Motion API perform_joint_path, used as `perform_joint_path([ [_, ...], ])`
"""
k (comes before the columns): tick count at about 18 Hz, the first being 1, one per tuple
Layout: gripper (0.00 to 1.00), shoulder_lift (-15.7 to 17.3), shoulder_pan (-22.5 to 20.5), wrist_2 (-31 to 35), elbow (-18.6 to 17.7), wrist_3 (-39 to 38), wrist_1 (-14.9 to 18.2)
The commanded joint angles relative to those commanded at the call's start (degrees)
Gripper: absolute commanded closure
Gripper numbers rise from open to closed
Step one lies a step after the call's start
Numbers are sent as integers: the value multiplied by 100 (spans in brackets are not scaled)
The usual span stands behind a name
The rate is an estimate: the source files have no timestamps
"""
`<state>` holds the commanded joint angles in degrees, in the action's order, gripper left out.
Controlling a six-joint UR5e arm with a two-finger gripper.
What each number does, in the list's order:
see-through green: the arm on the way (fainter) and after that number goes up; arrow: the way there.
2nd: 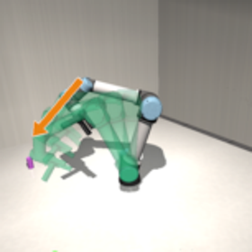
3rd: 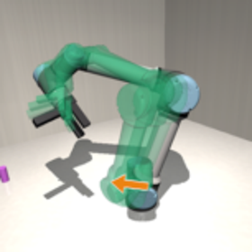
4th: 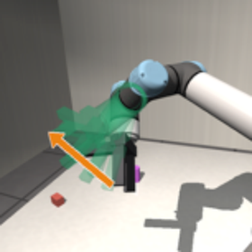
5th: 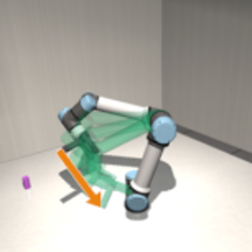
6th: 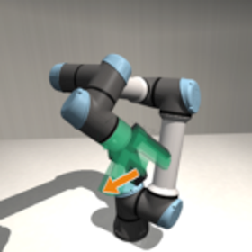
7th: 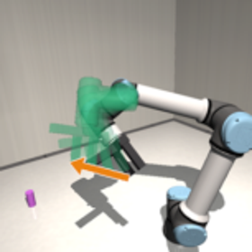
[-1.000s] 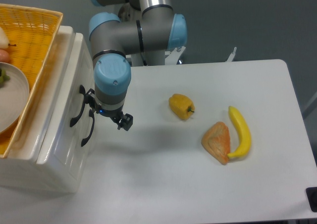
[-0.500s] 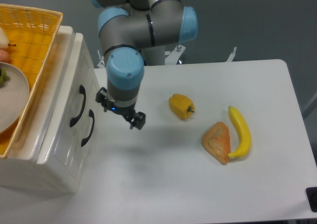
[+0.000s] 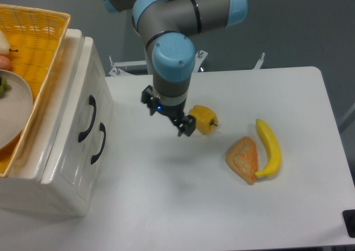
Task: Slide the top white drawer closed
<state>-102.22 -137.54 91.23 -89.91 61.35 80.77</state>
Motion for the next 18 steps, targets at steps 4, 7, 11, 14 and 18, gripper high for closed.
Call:
perform_joint_path([
  [4, 0, 9, -220, 26, -17, 218, -18],
  [7, 0, 62, -518, 44, -26, 1096, -9],
  [11, 0, 140, -896, 26, -167, 1730, -9],
  [14, 0, 150, -1309, -9, -185, 2791, -26],
  [18, 0, 150, -1661, -9, -176, 4129, -35],
])
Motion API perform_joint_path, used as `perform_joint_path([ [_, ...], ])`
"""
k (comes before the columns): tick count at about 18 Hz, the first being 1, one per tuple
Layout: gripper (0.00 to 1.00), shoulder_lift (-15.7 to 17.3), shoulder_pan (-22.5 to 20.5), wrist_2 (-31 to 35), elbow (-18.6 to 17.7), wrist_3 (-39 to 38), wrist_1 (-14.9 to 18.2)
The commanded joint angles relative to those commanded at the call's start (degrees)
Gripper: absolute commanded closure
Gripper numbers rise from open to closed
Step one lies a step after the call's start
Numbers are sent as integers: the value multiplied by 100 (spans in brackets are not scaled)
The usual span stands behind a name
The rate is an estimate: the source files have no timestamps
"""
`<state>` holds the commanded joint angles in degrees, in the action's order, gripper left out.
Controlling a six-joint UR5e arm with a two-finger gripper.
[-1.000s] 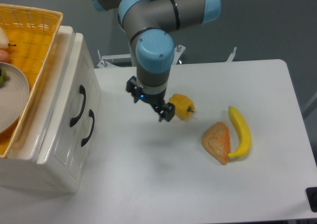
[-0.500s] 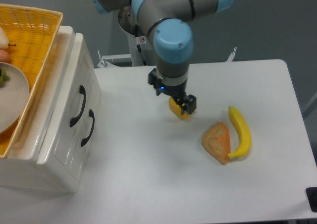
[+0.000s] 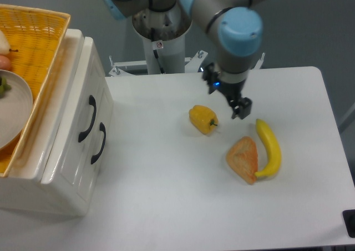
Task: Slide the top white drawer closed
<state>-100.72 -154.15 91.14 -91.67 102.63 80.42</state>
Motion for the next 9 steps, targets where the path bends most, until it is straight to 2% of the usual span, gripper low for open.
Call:
perform_joint_path([
  [4, 0, 0, -115, 18, -44, 695, -44],
  [9, 0, 53, -246, 35, -53, 1065, -44],
])
